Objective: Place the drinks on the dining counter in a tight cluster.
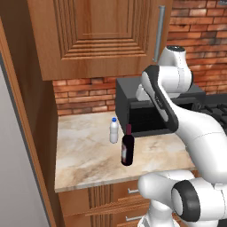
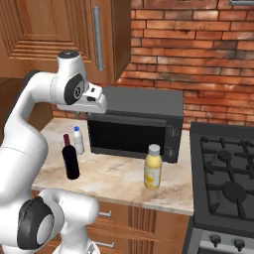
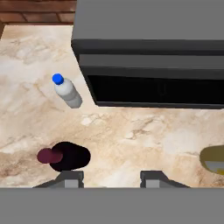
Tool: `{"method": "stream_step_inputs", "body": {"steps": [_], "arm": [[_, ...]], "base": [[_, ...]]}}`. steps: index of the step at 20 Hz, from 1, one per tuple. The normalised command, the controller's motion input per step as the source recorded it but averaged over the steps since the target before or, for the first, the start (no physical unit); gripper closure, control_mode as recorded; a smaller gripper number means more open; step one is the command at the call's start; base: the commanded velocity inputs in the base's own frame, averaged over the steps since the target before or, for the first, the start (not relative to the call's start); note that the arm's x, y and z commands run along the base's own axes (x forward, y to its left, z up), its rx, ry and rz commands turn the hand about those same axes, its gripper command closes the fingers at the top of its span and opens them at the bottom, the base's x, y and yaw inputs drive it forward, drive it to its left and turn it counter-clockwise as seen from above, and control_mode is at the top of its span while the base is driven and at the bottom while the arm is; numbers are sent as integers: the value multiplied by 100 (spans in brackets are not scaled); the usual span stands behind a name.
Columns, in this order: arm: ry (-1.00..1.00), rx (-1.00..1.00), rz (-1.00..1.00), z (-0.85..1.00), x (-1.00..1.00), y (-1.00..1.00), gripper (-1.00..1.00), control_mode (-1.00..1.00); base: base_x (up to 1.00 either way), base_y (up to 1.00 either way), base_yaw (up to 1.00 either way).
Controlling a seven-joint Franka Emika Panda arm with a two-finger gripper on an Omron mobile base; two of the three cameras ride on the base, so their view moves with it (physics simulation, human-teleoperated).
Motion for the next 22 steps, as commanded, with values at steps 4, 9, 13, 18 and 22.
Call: {"method": "stream_step_inputs", "body": {"steps": [4,9,13,18,22], "arm": [[8,-2,0,-18,-4,0,-100,-100],[17,-11,0,-52,17,0,-100,-100],[7,-14,0,-43,34,-36,-100,-100],[0,-2,-4,-2,3,-93,-100,-100],[0,11,-10,2,-1,-100,-100,-100]], "base": [[0,0,0],[0,0,0],[0,0,0],[0,0,0],[0,0,0]]}}
